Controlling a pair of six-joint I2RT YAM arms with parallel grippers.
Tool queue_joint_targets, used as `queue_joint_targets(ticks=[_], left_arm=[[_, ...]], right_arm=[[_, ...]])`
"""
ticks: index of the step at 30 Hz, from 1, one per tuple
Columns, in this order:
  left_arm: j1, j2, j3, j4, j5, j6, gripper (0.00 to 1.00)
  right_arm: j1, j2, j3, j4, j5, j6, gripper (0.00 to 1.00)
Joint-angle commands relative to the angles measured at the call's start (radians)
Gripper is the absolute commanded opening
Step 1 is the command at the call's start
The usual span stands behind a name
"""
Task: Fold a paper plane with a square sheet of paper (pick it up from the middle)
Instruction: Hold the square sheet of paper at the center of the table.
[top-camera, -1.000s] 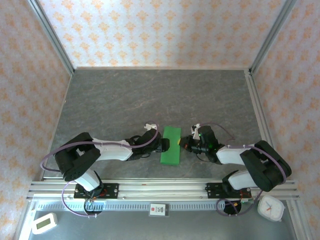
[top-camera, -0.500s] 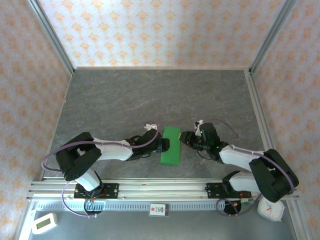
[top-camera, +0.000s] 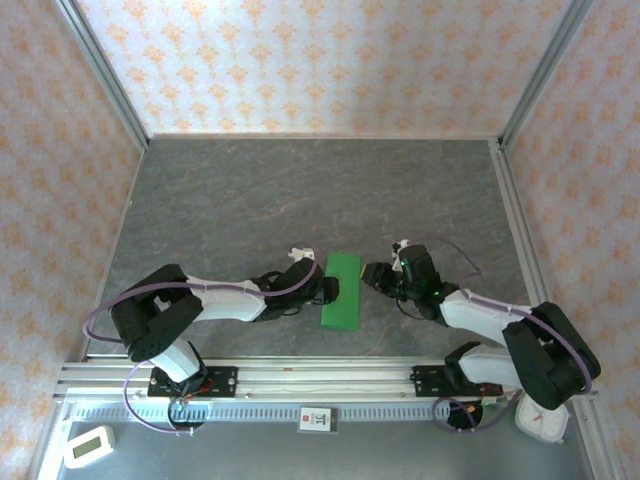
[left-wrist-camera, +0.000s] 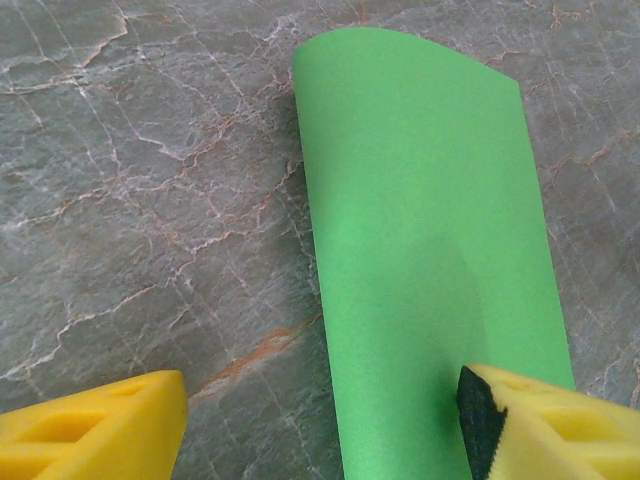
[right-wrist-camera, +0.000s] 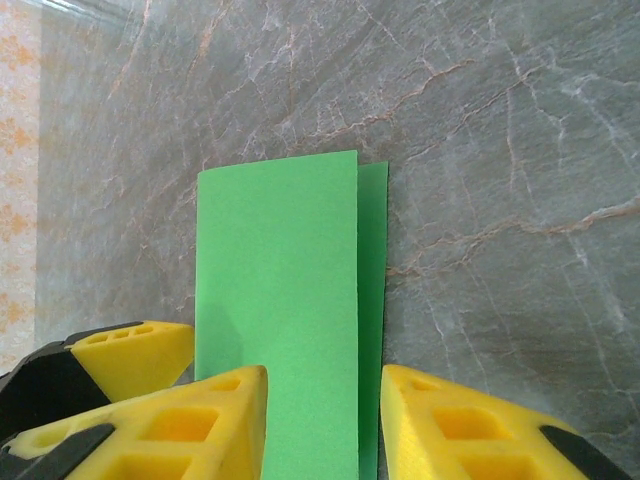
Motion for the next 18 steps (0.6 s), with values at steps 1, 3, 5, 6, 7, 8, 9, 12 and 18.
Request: queue_joint_targets(ticks=[1,3,5,6,7,8,9,12,18], left_arm=[[-0.008,0.024,-0.017,-0.027,-0.028,0.022,0.74],[-0.008,0.025,-0.019,-0.027,-0.028,0.025,0.73],[-0.007,0.031,-0.016,-0.029,-0.030,0.029,0.74],[-0.007,0.034,-0.015,-0.033,-0.031,0.031,0.74],[-0.007,0.036,-0.015,-0.033,-0.033,0.034,0.73],[-0.008,0.039,-0.013,-0.035,-0.035,0.034,0.74],[-0.008,0.039,-0.012,-0.035,-0.036,0.034,0.73],[-0.007,0.047,-0.013,-0.035,-0.039,0.040,0.73],[-0.007,0.057,-0.014,-0.034,-0.039,0.042,0.73]], right_arm=[[-0.004,0.002,0.020,-0.018,0.022,-0.024,0.34],[-0.003,0.001,0.020,-0.017,0.022,-0.026,0.32],[-0.004,0.002,0.020,-0.017,0.021,-0.027,0.29],[-0.003,0.002,0.020,-0.016,0.022,-0.027,0.27],[-0.003,0.001,0.020,-0.014,0.021,-0.027,0.25],[-0.003,0.003,0.020,-0.011,0.018,-0.026,0.23],[-0.004,0.004,0.019,-0.008,0.015,-0.026,0.21],[-0.004,0.019,0.021,0.003,-0.006,-0.032,0.15],[-0.003,0.065,0.031,0.029,-0.055,-0.045,0.06]])
